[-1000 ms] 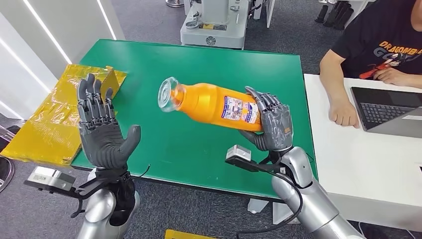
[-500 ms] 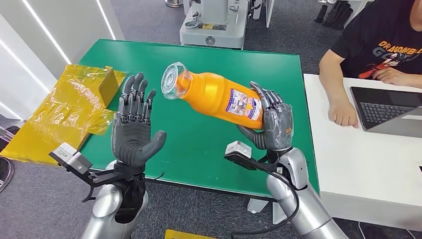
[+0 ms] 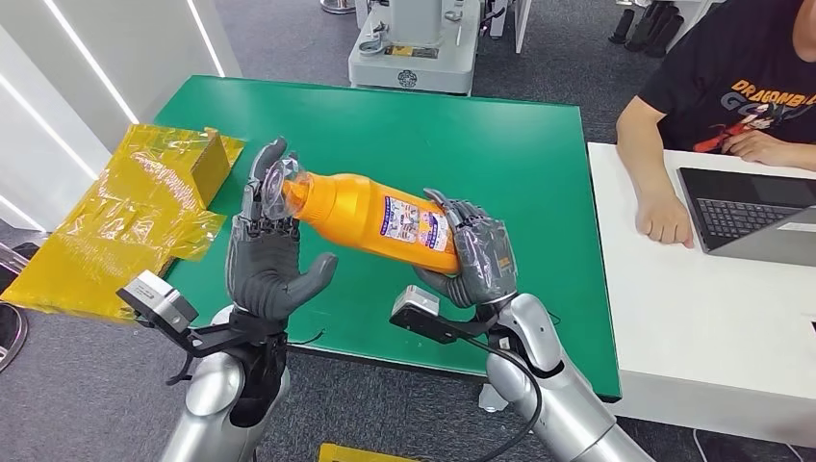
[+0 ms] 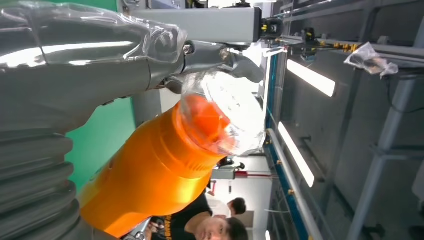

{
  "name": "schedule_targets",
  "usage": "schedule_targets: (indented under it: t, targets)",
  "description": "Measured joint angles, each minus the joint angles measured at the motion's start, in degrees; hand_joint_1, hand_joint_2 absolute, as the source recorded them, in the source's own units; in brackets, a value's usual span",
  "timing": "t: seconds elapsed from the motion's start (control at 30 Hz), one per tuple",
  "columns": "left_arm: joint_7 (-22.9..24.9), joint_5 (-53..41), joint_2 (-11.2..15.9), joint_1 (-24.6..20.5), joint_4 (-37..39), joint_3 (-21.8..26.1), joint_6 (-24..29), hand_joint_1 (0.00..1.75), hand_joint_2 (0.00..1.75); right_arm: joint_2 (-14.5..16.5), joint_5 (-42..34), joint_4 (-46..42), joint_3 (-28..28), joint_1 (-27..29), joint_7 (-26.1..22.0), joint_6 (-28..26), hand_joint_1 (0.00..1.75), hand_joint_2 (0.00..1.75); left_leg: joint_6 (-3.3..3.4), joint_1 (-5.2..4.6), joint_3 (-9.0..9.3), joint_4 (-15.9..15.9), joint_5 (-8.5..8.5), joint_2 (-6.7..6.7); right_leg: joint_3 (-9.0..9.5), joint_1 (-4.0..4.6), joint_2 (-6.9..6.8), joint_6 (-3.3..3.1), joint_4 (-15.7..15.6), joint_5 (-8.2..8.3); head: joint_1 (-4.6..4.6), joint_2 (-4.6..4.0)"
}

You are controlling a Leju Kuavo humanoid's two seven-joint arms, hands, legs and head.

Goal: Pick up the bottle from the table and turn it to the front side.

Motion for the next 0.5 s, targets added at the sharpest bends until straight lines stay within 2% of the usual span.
schedule_targets:
  t: [0.2, 0.5]
  targets:
    - [0.94, 1.88, -0.38, -0.86, 1.02, 0.13, -0.56, 0.00, 1.75, 1.93, 1.93, -0.01, 0.64, -0.39, -1.44, -0.76, 1.75, 1.75, 0.00, 0.00, -0.01, 0.00, 0.00, 0.01, -0.02, 0.00, 0.01, 0.00, 0.00, 0.00, 0.01, 0.00]
    - [1.50, 4.72, -0.56, -0.74, 1.87, 0.36, -0.50, 0.00, 1.75, 3.28, 1.98, 0.11, 1.62, -0.61, -3.03, 1.04, 1.75, 1.75, 0.00, 0.00, -0.04, 0.00, 0.00, 0.00, -0.03, 0.00, -0.01, 0.00, 0.00, 0.00, 0.00, 0.00]
